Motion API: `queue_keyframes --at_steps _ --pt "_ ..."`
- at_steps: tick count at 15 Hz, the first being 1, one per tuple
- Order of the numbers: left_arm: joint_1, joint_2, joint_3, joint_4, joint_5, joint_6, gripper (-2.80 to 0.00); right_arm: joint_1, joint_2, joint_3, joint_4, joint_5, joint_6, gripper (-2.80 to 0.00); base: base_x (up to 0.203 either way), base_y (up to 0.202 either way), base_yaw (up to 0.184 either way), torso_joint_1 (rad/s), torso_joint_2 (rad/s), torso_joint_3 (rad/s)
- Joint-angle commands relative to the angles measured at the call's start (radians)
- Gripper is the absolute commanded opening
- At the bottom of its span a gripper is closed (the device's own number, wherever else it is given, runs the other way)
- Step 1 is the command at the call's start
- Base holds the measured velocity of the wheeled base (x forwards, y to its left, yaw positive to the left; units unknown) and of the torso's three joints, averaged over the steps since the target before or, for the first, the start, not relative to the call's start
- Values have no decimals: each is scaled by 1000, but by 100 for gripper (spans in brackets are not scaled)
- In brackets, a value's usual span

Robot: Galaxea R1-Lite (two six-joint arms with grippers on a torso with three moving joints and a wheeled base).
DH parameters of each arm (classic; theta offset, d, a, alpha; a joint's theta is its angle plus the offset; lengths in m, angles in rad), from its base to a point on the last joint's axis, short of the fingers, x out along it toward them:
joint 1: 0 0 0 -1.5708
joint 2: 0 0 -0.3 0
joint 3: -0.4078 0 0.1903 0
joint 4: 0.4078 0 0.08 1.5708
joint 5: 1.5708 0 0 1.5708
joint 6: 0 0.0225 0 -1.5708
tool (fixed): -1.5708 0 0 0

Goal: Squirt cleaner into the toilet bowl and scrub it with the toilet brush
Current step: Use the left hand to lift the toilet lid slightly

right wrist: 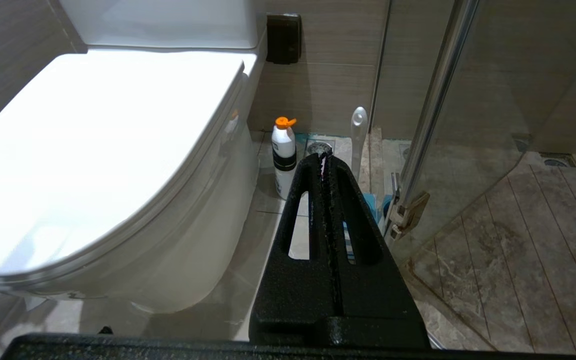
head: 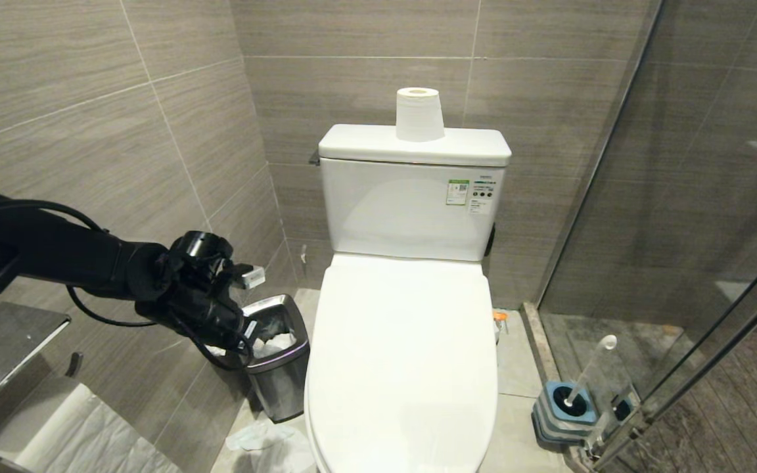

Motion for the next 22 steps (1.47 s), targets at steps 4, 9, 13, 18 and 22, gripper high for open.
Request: queue_keyframes --at_steps 4,9,13,18,22 --pt "20 90 -26 12 -202 -26 -280 0 0 1 0 0 1 -280 0 0 0 0 0 0" --pt "71 120 -79 12 -421 -185 -280 0 -1 0 0 0 1 -280 0 0 0 0 0 0" --pt "106 127 -108 64 -571 -320 -280 0 -1 1 0 0 1 -280 0 0 0 0 0 0" --pt "136 167 -112 67 -846 -369 -280 0 1 0 0 0 1 -280 0 0 0 0 0 0" --pt "138 219 -128 69 -941 -365 -280 0 -1 0 0 0 1 -280 0 0 0 0 0 0"
